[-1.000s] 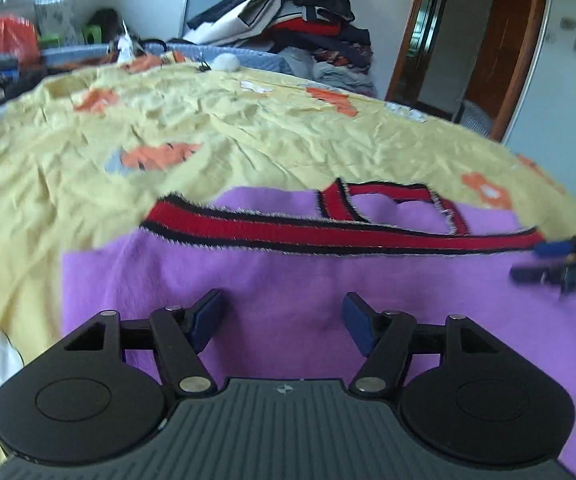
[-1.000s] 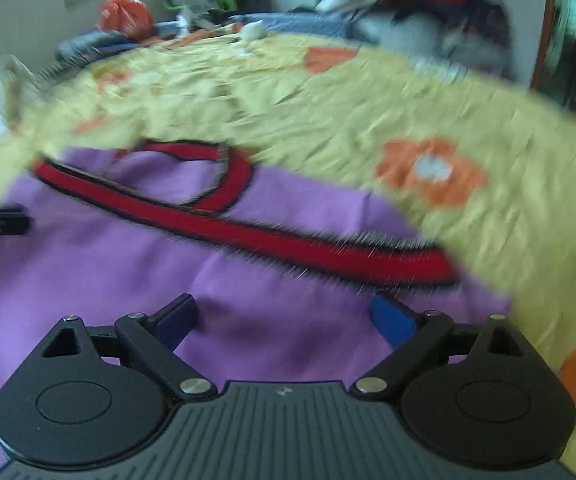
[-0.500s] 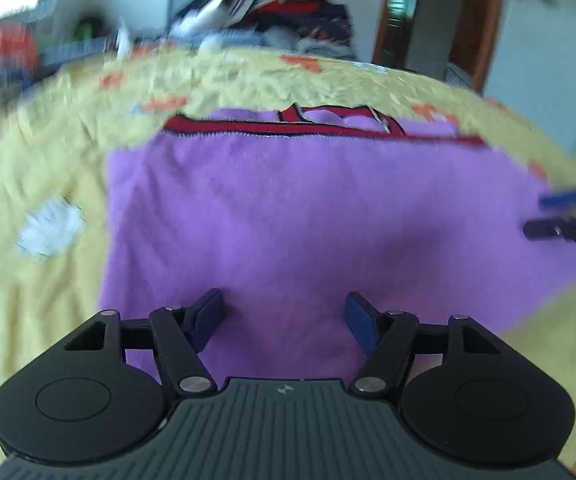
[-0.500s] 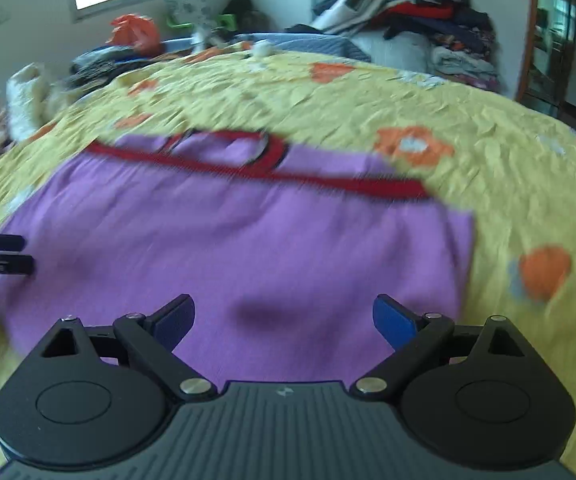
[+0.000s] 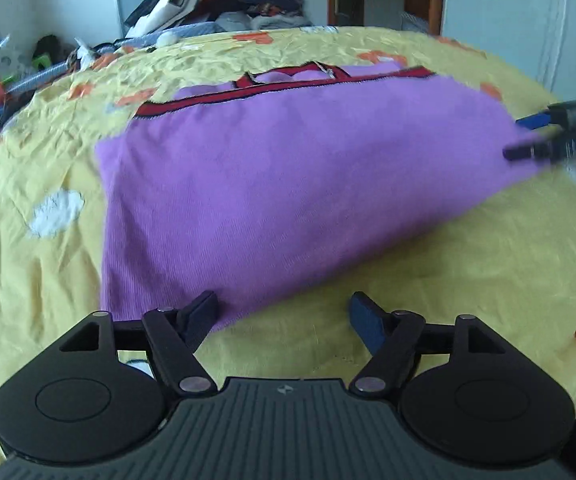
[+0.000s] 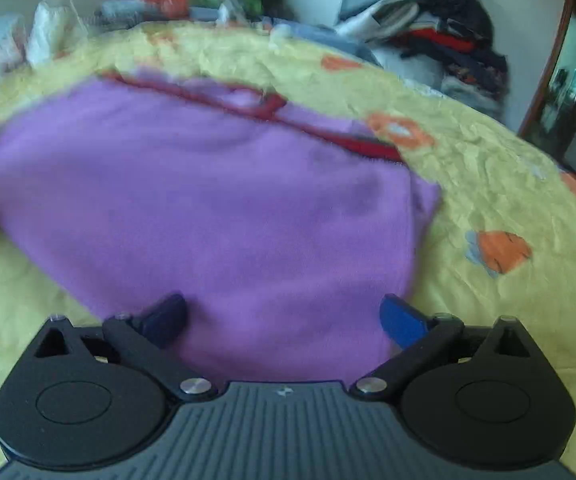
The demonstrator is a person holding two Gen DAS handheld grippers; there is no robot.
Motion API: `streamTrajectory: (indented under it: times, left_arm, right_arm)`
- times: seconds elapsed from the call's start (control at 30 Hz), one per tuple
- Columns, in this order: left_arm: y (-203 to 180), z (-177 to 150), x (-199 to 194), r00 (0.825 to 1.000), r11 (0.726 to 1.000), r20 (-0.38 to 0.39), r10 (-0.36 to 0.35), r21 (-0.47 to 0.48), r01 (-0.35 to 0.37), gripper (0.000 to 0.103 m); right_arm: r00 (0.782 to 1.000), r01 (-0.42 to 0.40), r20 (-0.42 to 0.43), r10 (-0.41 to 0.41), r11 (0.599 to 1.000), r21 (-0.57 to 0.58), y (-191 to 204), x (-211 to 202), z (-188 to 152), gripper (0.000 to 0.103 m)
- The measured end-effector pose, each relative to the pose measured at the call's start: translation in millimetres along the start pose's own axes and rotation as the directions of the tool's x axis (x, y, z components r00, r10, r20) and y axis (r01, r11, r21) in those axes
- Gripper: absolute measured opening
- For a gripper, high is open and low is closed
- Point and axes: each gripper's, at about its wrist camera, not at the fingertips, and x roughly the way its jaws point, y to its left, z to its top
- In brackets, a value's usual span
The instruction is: Fold small clothes
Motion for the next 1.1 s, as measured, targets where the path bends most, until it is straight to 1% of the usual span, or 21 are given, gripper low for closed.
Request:
streamTrajectory:
  times: [0.03,0.1,0.13,0.17,0.23,0.3,0.37,0.4,0.47,0.5,0.53,0.57,0.6,0.63,0.67,0.7,0.8,0.87,0.97,1.0,1.1]
  left_arm:
    - [0,5,-6,1.0,1.0,-0.001,-0.011,-0.016,0.011,0.071]
    - [0,19,-17,0.997,0.998,0.053,-0.049,-0.046,0.052,0.08]
    - [0,29,-16,0.996,0.997,0.077,-0.055,-0.05,0.059,0.088]
    - [0,41,-12,0.994,0.997,0.098,-0.043,-0.056,0.048,0.092]
    - [3,70,8,0.993,0.997,0.116,0.001,-0.083,0.009,0.092]
    - [14,100,38,0.993,0.989,0.119,-0.008,-0.146,0.025,0.092]
    - [29,126,69,0.99,0.972,0.139,0.004,-0.233,0.029,0.093]
    - [37,137,86,0.991,0.964,0.131,0.015,-0.264,0.021,0.093]
    - [43,155,116,0.99,0.962,0.105,0.091,-0.266,-0.06,0.093]
    - [48,159,129,0.991,0.963,0.092,0.092,-0.261,-0.065,0.093]
    - [54,159,144,0.992,0.957,0.057,0.113,-0.275,-0.093,0.094]
    - [57,155,151,0.989,0.958,0.058,0.135,-0.264,-0.115,0.102]
    - [58,151,153,0.984,0.965,0.082,0.156,-0.225,-0.134,0.103]
    - [64,144,153,0.983,0.964,0.107,0.149,-0.236,-0.12,0.103]
    - [73,139,150,0.983,0.953,0.111,0.144,-0.283,-0.108,0.103]
    - [78,135,148,0.981,0.945,0.113,0.157,-0.305,-0.116,0.103]
    - [83,131,144,0.976,0.929,0.115,0.184,-0.345,-0.135,0.103]
    - [83,132,143,0.971,0.919,0.104,0.217,-0.356,-0.168,0.103]
    - [84,131,139,0.97,0.913,0.111,0.218,-0.374,-0.162,0.103]
    - [80,131,137,0.968,0.912,0.102,0.231,-0.368,-0.179,0.103]
    - [65,128,123,0.967,0.921,0.084,0.24,-0.336,-0.199,0.103]
  right_arm:
    - [1.0,-0.002,-0.015,0.003,0.998,0.055,-10,-1,6,0.103]
    - [0.992,0.114,0.044,-0.117,0.992,0.059,-13,-11,22,0.103]
    - [0.986,0.15,0.068,-0.155,0.986,0.076,-13,-12,33,0.103]
    - [0.984,0.153,0.074,-0.161,0.983,0.101,-16,-8,44,0.103]
    - [0.987,0.121,0.085,-0.137,0.978,0.172,-19,9,68,0.103]
    - [0.979,0.166,0.082,-0.187,0.963,0.212,-14,34,86,0.103]
    - [0.972,0.208,0.065,-0.224,0.958,0.2,-5,59,100,0.103]
    - [0.973,0.209,0.055,-0.224,0.958,0.198,-1,71,105,0.103]
    - [0.989,0.128,0.043,-0.139,0.973,0.193,4,94,114,0.103]
    - [0.993,0.111,0.017,-0.116,0.975,0.193,7,107,117,0.103]
    - [0.991,0.129,0.0,-0.131,0.975,0.179,11,117,119,0.103]
    - [0.987,0.154,0.017,-0.158,0.978,0.139,15,122,119,0.103]
    - [0.985,0.163,0.039,-0.168,0.98,0.11,14,124,119,0.103]
    - [0.986,0.16,0.039,-0.165,0.98,0.119,8,126,120,0.103]
    - [0.985,0.161,0.033,-0.167,0.975,0.154,-4,129,120,0.103]
    - [0.984,0.167,0.031,-0.176,0.968,0.188,-15,131,121,0.103]
    - [0.976,0.208,0.029,-0.217,0.961,0.183,-19,136,126,0.103]
    - [0.974,0.216,0.028,-0.226,0.957,0.195,-23,140,130,0.103]
    - [0.976,0.208,0.027,-0.216,0.962,0.175,-23,143,134,0.103]
    - [0.978,0.2,0.023,-0.206,0.966,0.164,-22,142,135,0.103]
    - [0.974,0.222,0.017,-0.226,0.966,0.135,-8,112,131,0.103]
